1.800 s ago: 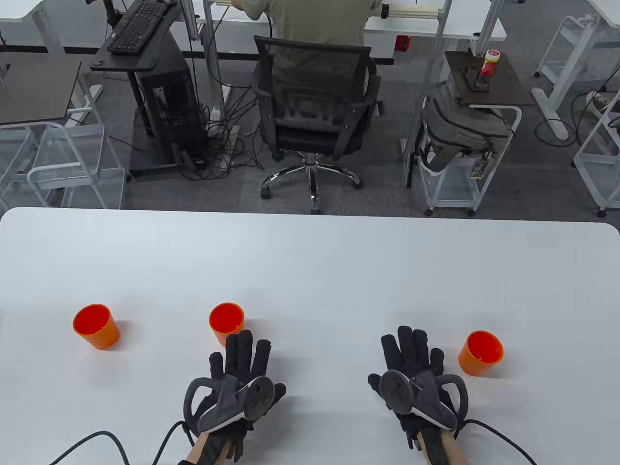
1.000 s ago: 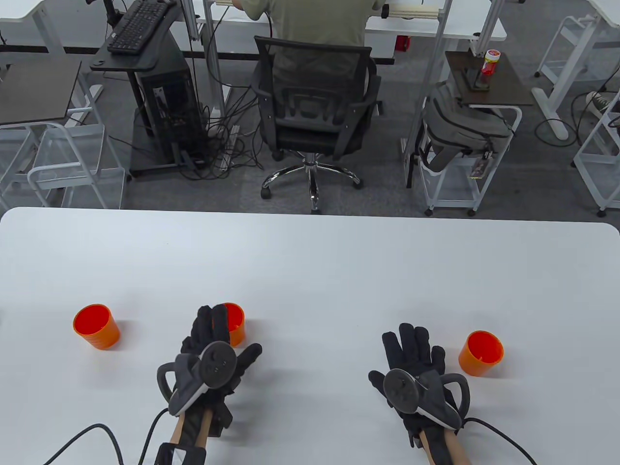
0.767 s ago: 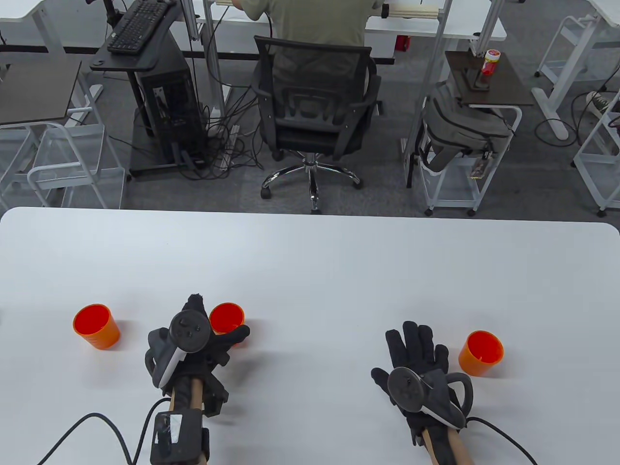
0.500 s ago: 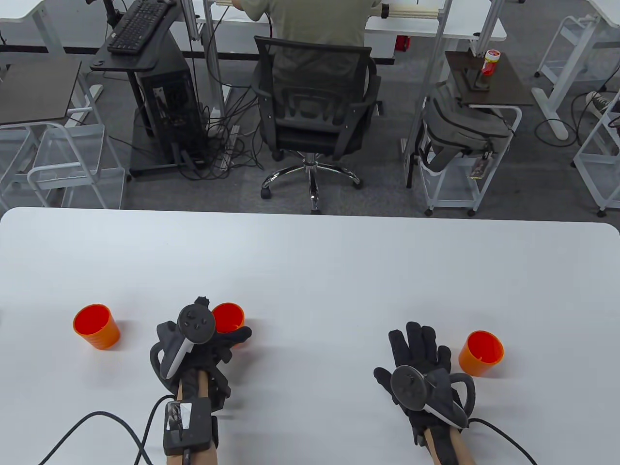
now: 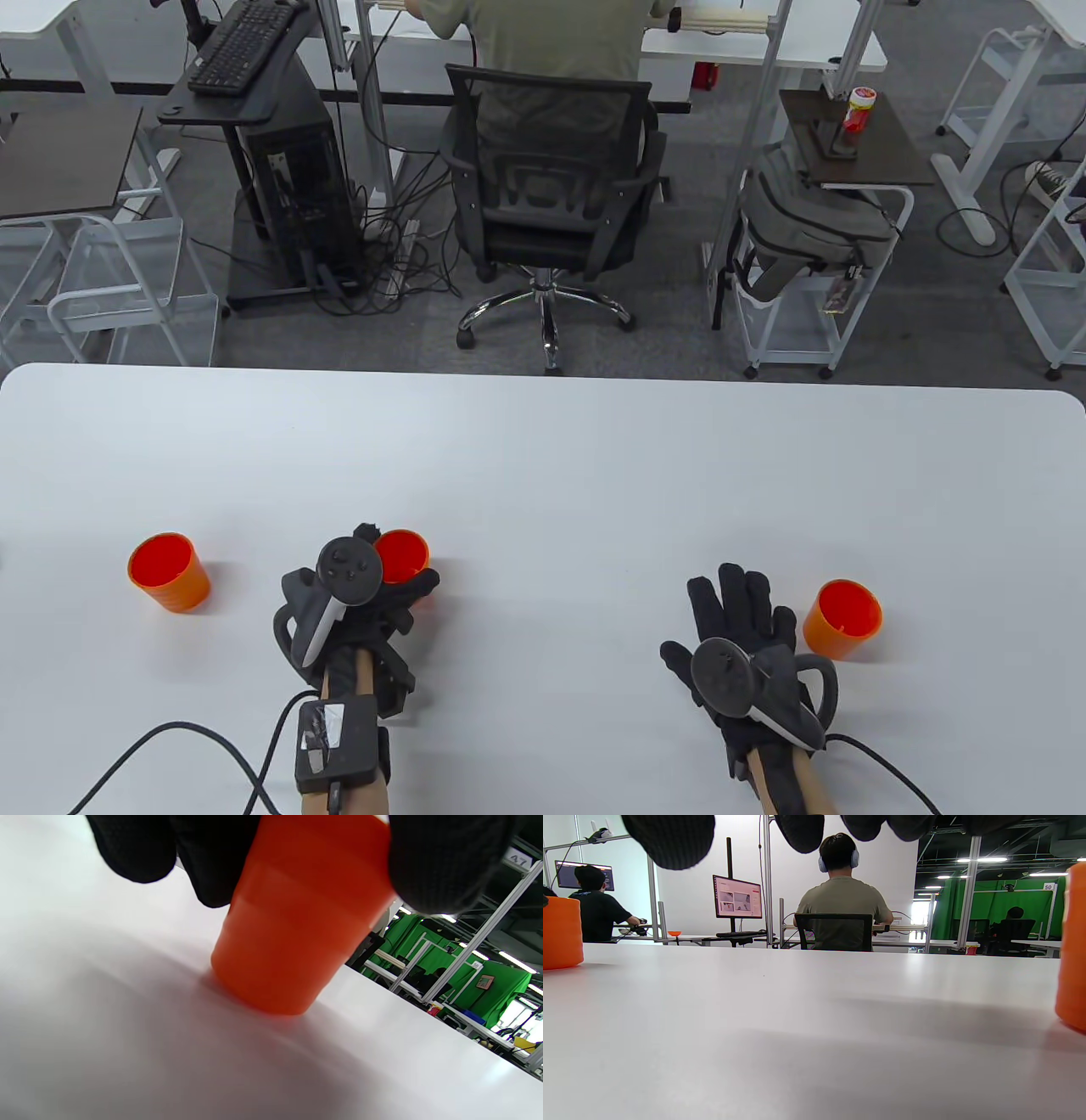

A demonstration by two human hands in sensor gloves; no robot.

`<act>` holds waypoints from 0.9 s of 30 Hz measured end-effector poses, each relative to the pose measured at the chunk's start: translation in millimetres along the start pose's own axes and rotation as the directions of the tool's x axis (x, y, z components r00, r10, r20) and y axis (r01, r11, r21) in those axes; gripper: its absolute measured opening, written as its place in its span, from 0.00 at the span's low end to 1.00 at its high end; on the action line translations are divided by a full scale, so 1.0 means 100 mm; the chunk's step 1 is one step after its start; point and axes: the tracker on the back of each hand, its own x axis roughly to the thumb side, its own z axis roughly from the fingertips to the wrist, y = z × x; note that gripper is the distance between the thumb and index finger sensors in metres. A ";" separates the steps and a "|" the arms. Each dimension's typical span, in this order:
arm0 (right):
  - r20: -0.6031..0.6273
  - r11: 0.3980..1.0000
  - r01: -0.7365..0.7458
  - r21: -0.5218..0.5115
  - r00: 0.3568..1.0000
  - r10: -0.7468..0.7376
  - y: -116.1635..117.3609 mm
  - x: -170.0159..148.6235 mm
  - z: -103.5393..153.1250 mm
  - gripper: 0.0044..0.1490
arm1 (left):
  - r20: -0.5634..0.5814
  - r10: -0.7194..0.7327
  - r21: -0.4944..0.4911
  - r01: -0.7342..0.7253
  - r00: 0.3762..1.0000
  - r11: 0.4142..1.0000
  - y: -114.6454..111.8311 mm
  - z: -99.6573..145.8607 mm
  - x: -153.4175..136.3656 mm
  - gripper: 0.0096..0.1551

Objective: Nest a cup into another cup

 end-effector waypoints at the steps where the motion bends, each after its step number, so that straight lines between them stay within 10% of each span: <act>1: -0.002 1.000 0.002 -0.001 1.000 -0.002 0.00 -0.01 0.00 0.53 | 0.028 0.008 0.000 -0.008 1.000 1.000 0.00 0.02 0.05 0.66; 15: -0.011 1.000 0.014 -0.003 1.000 -0.014 -0.01 -0.04 0.00 0.53 | 0.422 0.083 -0.165 -0.013 0.903 0.986 -0.34 0.87 1.09 0.66; 27: -0.015 1.000 0.006 0.004 1.000 -0.006 -0.01 -0.04 0.00 0.53 | 0.524 0.023 -0.192 0.092 0.852 0.977 -0.71 1.13 1.32 0.65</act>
